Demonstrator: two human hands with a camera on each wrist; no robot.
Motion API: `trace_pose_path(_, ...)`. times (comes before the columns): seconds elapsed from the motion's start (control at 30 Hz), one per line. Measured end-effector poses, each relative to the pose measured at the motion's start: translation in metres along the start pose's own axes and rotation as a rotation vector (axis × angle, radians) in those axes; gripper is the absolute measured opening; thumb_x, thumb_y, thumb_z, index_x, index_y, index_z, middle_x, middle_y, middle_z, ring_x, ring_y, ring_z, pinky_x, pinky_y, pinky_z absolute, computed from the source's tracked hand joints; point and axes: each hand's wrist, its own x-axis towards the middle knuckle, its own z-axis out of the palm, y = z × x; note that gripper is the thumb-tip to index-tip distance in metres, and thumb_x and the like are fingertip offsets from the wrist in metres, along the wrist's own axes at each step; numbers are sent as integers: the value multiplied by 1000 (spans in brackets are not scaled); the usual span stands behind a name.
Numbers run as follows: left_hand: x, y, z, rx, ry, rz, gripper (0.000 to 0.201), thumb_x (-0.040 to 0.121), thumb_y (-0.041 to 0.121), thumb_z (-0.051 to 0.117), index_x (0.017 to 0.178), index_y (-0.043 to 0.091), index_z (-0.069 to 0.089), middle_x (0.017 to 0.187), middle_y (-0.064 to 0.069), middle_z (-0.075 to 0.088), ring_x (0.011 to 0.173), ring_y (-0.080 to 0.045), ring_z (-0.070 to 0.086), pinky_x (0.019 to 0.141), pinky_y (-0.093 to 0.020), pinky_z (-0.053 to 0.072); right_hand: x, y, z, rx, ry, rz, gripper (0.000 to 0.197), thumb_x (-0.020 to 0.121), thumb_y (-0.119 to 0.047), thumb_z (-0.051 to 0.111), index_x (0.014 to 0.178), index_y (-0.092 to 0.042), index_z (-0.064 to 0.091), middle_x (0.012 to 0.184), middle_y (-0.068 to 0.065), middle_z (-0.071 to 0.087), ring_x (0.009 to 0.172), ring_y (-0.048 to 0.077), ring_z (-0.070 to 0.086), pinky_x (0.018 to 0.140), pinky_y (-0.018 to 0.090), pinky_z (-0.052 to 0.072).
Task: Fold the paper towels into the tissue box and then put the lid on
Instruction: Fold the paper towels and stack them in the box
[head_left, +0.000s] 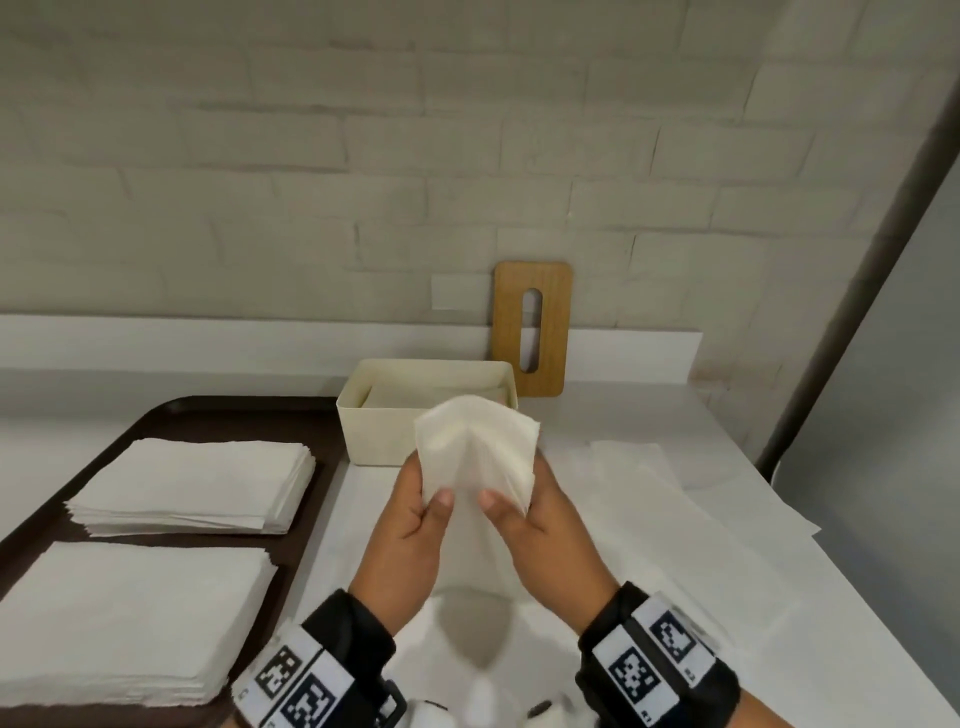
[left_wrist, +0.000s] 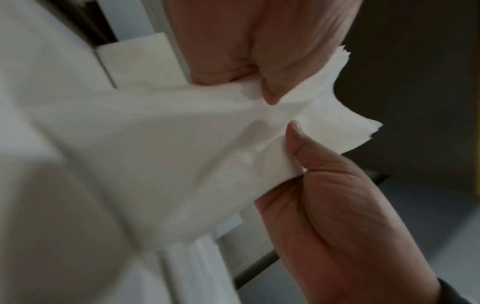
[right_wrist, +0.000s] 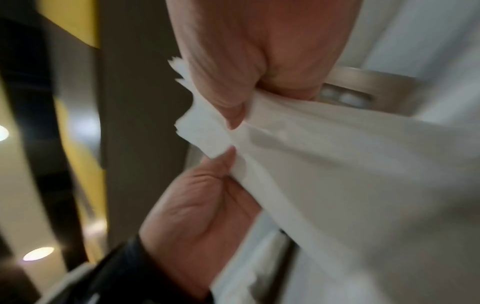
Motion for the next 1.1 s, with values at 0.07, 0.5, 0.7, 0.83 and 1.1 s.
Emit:
trace_pose_path(0.07, -3, -13, -2, 39, -17, -65, 50, 89, 20, 57, 133, 29, 34, 118, 13, 57, 103, 7, 57, 82, -14, 52, -5, 16, 5, 17, 21, 105, 45, 82, -32, 64, 121, -43, 44, 116, -16, 60, 109, 1, 58, 92, 24, 50)
trace_pose_path(0.5, 4, -28, -13, 55, 9, -160, 81, 59, 44, 78, 128, 24, 40, 119, 3, 60, 108, -11, 61, 85, -29, 55, 4, 14, 5, 200, 127, 178, 55, 63, -14, 84, 107, -31, 56, 98, -8, 70, 94, 6, 66, 77, 24, 55)
trace_pose_path(0.7, 7, -34, -20, 220, -165, -314, 67, 58, 19, 84, 118, 22, 52, 111, 3, 65, 107, -15, 60, 91, -37, 53, 13, 11, -2, 446, 200, 233, 29, 66, -14, 80, 92, -19, 68, 94, 5, 75, 90, 24, 71, 80, 42, 57)
trace_pose_path(0.83, 7, -33, -43, 211, -74, -392, 36, 66, 5, 80, 99, 11, 65, 95, -1, 71, 90, -16, 67, 74, -24, 56, 16, 2, -27, 591, 263, 228, 40, 66, -1, 74, 103, -12, 63, 98, 6, 73, 91, 23, 69, 77, 38, 56)
trace_pose_path(1.1, 5, -40, -61, -222, 130, -385, 37, 63, -15, 64, 87, 13, 57, 80, -2, 65, 72, -17, 62, 55, -21, 53, -2, 26, -51, 123, 93, 377, 41, 66, 19, 66, 83, -17, 63, 86, 0, 67, 80, 20, 63, 69, 30, 53)
